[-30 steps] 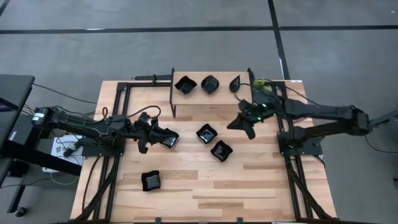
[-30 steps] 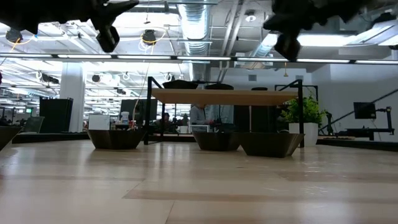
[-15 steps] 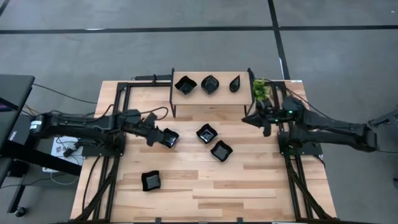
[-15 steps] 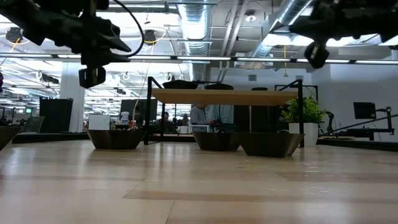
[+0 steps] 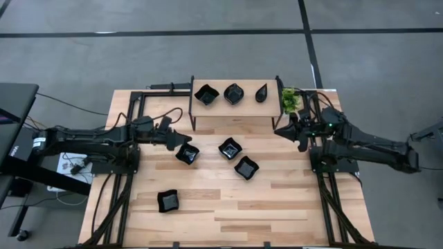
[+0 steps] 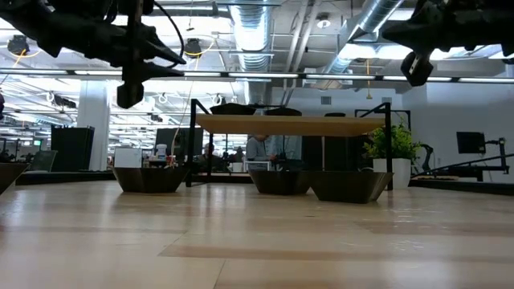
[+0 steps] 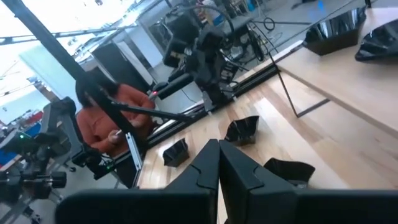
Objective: Pick & Place Mini shaped plates
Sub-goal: Stack the black distorted square plate on top of the other black distorted square plate on the shelf
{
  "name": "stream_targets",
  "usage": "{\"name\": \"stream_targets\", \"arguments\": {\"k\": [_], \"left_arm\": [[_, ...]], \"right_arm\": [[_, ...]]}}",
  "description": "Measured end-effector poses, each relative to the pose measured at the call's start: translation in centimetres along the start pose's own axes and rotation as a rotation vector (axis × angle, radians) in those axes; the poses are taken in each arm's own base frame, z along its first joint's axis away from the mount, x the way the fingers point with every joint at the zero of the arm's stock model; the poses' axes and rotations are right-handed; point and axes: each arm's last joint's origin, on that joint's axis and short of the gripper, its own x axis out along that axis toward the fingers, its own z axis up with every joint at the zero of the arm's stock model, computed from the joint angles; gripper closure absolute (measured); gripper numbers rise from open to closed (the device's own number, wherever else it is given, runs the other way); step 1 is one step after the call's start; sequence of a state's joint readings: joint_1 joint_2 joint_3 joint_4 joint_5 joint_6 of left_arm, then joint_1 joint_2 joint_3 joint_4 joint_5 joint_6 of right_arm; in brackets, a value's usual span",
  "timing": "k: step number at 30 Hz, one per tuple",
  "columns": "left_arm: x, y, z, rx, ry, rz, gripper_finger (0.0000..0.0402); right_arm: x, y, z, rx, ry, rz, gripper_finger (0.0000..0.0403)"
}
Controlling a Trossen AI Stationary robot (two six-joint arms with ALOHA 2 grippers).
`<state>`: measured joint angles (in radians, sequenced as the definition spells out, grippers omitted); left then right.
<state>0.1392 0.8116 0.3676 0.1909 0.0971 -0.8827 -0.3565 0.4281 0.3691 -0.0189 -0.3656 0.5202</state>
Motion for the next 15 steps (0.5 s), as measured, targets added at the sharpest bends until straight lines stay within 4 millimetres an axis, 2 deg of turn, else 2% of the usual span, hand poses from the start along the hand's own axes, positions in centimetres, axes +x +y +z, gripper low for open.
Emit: {"name": "stream_targets", "arguments": {"k": [4,6,11,15], "left_arm": [[0.5,0.3,-0.4,0.042,0.017,0.045,0.0317],[0.9,0.5,-0.5,0.033,0.074,0.127,0.0317],[1.4,1.5,-1.1,0.011,0.320,0.475,0.0317],[1.7,2.2,-1.2,0.010,0.359,0.686,0.0317]], "right_arm": [[-0.6,0.4,0.2,-0.030,-0.031,0.017,0.0401],[-1.1,0.6,0.3,-0.053,-0.055,0.026,0.0401],[-2.3,0.9,0.3,-0.071,-0.116,-0.027,0.0401],[-2.7,0.7,0.0,-0.056,-0.121,-0.088,0.0401]]}}
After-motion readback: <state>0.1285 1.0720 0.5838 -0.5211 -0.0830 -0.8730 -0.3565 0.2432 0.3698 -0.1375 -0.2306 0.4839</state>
